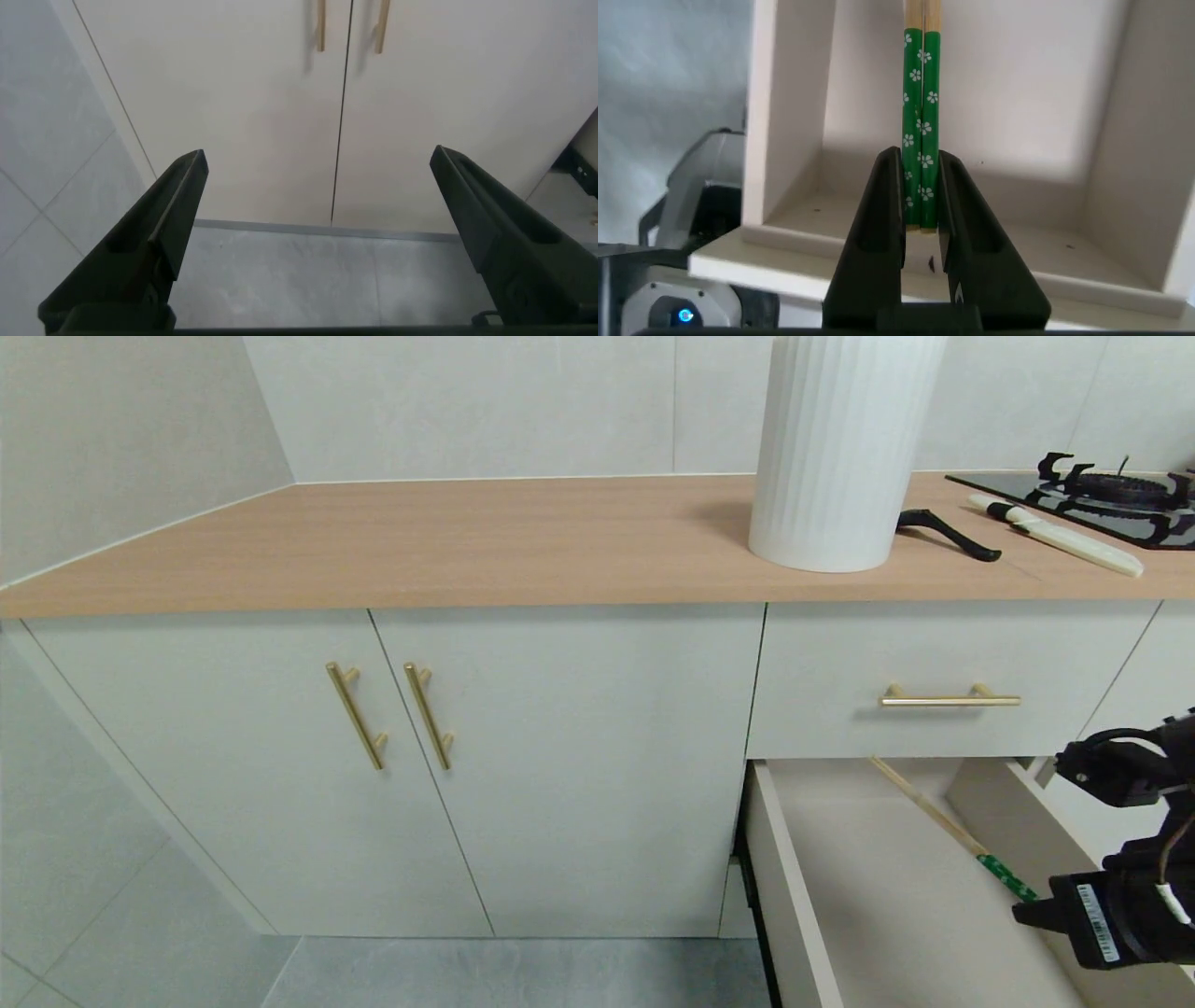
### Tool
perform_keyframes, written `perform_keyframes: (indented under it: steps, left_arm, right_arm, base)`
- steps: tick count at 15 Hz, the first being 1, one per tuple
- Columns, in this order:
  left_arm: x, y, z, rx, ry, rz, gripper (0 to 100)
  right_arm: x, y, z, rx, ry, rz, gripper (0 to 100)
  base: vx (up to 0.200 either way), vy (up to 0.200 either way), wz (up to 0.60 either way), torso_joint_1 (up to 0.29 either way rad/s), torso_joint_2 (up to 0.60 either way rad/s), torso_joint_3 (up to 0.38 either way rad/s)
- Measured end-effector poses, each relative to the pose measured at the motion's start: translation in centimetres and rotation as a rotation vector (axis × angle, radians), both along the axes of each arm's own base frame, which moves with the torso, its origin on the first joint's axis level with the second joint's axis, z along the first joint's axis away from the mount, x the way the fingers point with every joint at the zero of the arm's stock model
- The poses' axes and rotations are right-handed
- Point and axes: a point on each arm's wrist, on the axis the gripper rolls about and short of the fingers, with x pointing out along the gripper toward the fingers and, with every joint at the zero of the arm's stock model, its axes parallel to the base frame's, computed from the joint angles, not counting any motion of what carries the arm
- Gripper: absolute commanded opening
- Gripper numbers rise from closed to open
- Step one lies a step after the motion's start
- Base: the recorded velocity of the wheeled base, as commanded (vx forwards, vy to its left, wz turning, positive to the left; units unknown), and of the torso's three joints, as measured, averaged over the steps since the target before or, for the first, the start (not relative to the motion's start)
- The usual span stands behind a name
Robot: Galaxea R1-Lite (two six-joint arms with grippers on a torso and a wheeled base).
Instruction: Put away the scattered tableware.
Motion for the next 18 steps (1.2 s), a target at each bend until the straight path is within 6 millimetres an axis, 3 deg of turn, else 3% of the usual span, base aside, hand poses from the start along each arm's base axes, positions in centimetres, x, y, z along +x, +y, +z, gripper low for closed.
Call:
perform_keyframes:
  steps: [4, 9, 12, 18]
  left_arm:
    - [0.0, 0.0, 0.0, 0.000, 0.000, 0.000, 100]
    - [0.0, 0.0, 0.0, 0.000, 0.000, 0.000, 100]
    - [0.0, 0.0, 0.0, 0.000, 0.000, 0.000, 100]
    - [0.0, 0.0, 0.0, 0.000, 0.001, 0.000, 100]
  right_arm:
    - [3.2, 1.2, -3.6, -0.049, 0.139, -0.005, 0]
    - [8.6, 3.2, -10.0, -0.060, 0.191, -0.017, 0]
    - [10.3, 4.0, -13.0, -0.046, 0.189, -0.040, 0]
    - [11.6, 4.4, -17.4, -0.080, 0.187, -0.060, 0]
  base:
    - [0.000, 0.000, 0.00, 0.000, 0.00, 0.000]
    - [0.000, 0.000, 0.00, 0.000, 0.00, 0.000]
    - [0.000, 0.000, 0.00, 0.000, 0.00, 0.000]
    - [0.000, 0.000, 0.00, 0.000, 0.00, 0.000]
